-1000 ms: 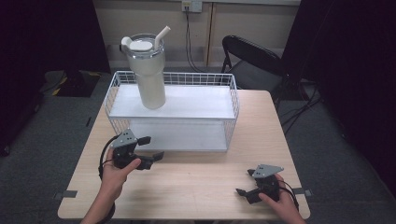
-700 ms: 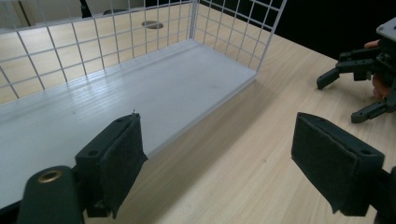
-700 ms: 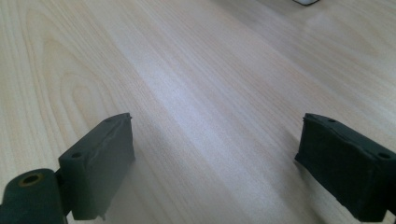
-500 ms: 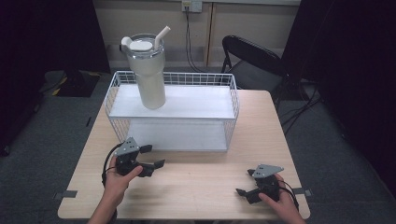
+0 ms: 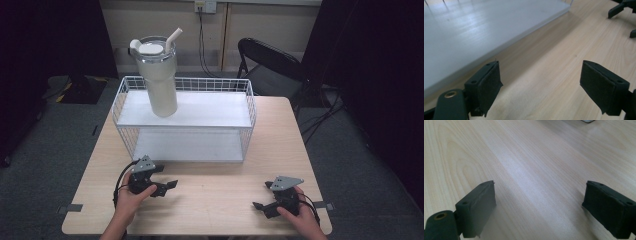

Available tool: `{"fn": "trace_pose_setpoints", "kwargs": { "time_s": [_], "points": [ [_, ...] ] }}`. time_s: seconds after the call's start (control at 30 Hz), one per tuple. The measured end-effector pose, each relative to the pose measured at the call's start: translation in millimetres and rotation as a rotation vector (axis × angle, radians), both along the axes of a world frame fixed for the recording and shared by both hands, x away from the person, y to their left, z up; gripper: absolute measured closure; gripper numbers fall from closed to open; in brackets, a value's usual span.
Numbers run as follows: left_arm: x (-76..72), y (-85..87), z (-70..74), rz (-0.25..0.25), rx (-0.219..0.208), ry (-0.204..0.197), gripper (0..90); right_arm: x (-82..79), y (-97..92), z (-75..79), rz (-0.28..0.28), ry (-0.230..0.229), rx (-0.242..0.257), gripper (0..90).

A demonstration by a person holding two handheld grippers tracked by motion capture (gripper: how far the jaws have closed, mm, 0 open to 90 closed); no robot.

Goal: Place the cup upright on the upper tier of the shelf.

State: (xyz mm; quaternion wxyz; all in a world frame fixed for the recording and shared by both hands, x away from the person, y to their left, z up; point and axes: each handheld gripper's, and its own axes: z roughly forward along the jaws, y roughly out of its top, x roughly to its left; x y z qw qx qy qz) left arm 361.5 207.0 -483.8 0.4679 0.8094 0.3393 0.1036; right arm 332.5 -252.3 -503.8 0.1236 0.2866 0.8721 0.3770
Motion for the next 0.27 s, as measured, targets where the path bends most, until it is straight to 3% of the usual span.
{"fn": "trace_pose_setpoints", "kwargs": {
  "time_s": [0.27],
  "points": [
    [-4.1,-1.5,-4.8,-0.01,0.082,0.026,16.7,0.0,0.0,0.0,0.0,-0.001,0.0,10.0]
  ]
}}
